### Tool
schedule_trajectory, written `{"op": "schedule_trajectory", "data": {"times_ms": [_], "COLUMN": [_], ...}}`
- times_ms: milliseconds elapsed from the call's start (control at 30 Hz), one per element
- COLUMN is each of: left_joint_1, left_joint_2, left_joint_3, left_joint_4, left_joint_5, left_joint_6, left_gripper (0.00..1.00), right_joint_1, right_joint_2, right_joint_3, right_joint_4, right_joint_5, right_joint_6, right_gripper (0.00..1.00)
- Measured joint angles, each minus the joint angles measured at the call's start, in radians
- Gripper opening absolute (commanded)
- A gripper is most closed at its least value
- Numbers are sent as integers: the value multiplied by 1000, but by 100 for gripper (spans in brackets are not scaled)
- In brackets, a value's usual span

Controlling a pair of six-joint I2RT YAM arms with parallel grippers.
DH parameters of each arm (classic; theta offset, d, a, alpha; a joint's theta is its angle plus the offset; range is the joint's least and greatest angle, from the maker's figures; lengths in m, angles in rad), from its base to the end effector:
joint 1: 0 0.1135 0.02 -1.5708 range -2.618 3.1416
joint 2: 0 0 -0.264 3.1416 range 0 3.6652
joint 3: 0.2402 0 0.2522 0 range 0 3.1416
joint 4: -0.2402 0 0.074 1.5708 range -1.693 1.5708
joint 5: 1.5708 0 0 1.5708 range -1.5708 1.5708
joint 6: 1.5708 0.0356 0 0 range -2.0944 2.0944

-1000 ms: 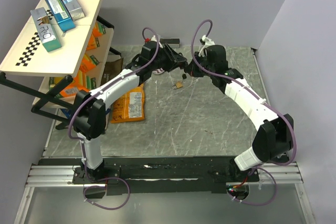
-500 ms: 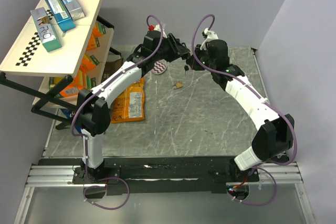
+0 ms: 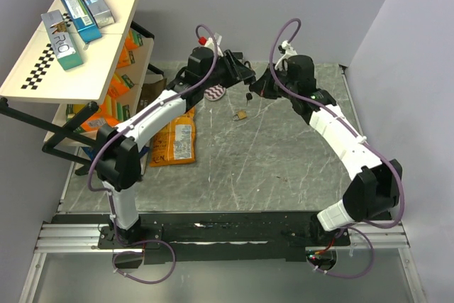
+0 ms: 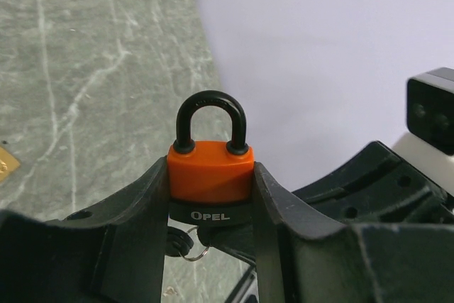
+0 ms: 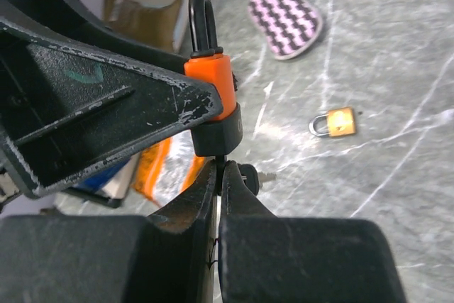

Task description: Unlock with the key

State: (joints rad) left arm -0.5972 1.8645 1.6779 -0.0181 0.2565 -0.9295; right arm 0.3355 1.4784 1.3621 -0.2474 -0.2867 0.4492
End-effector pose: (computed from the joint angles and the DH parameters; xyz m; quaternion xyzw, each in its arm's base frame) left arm 0.3707 -0.2630 0.3577 -0.0476 0.7720 -0.5044 0.3837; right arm 0.3243 0.1237 0.3691 -0.0346 0.8182 0.3235 0.4741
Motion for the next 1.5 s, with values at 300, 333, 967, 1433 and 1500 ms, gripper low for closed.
{"op": "schedule_trajectory", "data": {"times_ms": [300, 333, 967, 1433, 1500], "left_joint_1": [-12, -13, -19, -20, -14], "left_joint_2": [-93, -98, -119, 60, 73], "left_joint_3": [-93, -95, -99, 72, 72], "left_joint_4": [147, 161, 180, -172, -190], "left_joint_5": [84, 87, 89, 81, 90], "left_joint_6": [-32, -34, -79, -116, -111], "left_gripper": [1, 1, 1, 1, 1], "right_joint_1": [-32, -38, -103, -146, -150], "right_joint_2": [-135, -140, -150, -246, -299], "right_joint_3": [-62, -62, -66, -268, -295], "right_joint_4": [31, 35, 76, 149, 138], "right_joint_5": [-88, -101, -270, -117, -100], "right_joint_6": [60, 64, 87, 32, 24], "right_gripper": [0, 0, 15, 73, 76]}}
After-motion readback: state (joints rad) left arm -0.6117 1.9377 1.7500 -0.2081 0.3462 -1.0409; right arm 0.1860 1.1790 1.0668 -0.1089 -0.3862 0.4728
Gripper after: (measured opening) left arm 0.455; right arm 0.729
